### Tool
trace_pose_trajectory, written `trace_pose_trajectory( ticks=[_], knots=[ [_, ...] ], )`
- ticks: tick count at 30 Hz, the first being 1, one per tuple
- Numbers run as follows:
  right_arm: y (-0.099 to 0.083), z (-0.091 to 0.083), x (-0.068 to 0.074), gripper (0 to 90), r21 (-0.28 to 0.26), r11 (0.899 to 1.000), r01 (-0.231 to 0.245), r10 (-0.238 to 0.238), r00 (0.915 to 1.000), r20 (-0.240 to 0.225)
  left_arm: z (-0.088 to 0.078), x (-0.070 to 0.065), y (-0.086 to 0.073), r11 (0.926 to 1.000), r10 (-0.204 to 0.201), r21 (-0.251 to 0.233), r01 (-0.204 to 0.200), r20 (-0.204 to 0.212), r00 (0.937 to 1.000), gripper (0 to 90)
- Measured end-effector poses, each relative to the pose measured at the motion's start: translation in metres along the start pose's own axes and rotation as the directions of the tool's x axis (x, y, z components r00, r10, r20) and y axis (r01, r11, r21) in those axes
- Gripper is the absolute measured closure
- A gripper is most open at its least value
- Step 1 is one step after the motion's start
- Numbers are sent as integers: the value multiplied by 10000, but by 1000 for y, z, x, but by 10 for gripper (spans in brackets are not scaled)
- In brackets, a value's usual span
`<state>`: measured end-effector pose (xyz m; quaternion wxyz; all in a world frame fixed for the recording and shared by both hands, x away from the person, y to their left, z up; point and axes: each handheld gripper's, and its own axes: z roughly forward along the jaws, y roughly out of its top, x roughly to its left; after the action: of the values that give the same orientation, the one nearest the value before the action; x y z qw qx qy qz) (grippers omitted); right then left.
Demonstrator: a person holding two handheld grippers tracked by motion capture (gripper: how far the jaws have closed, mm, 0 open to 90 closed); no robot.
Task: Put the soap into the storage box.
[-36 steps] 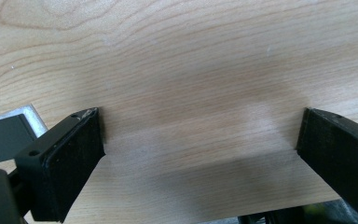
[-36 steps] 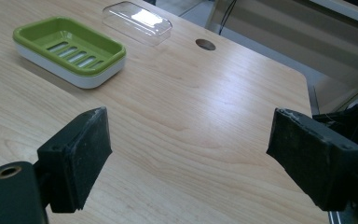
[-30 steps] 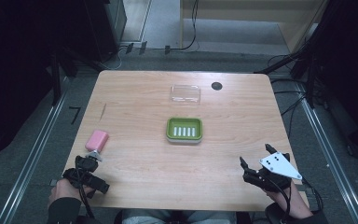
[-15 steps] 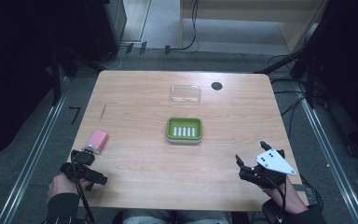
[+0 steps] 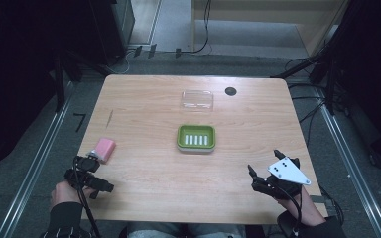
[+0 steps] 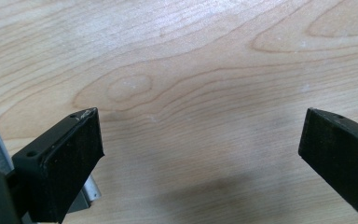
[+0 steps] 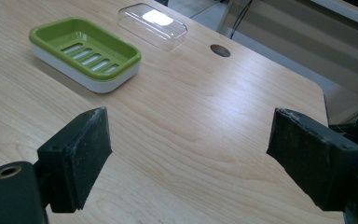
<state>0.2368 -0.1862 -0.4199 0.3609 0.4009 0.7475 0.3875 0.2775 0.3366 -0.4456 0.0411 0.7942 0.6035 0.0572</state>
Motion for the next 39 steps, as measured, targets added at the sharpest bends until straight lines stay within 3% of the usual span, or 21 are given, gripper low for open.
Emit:
trace_pose_trajectory(
  ticks=[6,16,18,25,39],
  knots=[
    [0,-1,-1,135,8,10000,-78,78,10000,3,4,2,8,9996,235,175,-237,94,9997,0],
    [0,-1,-1,135,-1,10000,-84,84,10000,-19,-1,10,25,9999,146,-57,-145,234,9996,0],
    [0,0,-1,135,51,10000,15,-14,10000,-66,-3,11,26,9998,24,-209,-15,443,9990,0],
    [-1,0,-1,135,27,10000,-86,86,10000,-28,-4,17,35,9998,-72,-197,78,281,9996,0],
    [-1,0,-1,135,88,9999,-51,51,10000,-61,-8,25,59,9996,136,-265,-128,298,9995,0]
  ],
)
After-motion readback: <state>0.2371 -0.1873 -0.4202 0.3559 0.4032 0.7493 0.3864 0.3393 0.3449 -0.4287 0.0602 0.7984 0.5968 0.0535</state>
